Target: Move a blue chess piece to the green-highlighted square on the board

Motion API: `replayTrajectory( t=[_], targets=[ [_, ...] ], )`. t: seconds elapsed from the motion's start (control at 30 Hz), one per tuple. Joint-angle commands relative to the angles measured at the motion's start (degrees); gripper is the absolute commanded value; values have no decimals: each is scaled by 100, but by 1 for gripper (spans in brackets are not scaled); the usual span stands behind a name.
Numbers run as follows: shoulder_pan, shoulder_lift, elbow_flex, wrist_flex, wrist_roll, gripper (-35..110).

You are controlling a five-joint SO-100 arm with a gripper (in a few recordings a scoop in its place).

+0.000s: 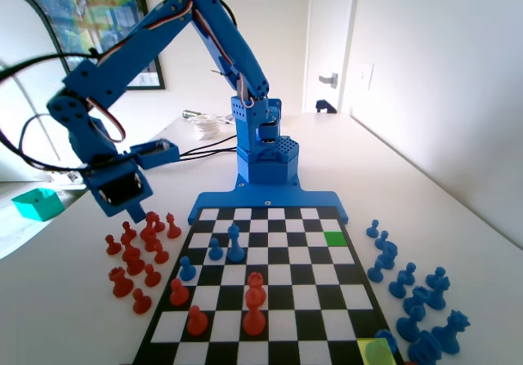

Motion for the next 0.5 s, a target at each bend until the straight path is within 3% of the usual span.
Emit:
replayTrajectory(
  t=[0.0, 0.27, 0.47],
  targets=[
    [9, 1055, -360, 835, -325, 10],
    [-246, 1802, -1099, 2470, -554, 11],
    [-1564, 2646, -703, 2716, 272, 11]
  ],
)
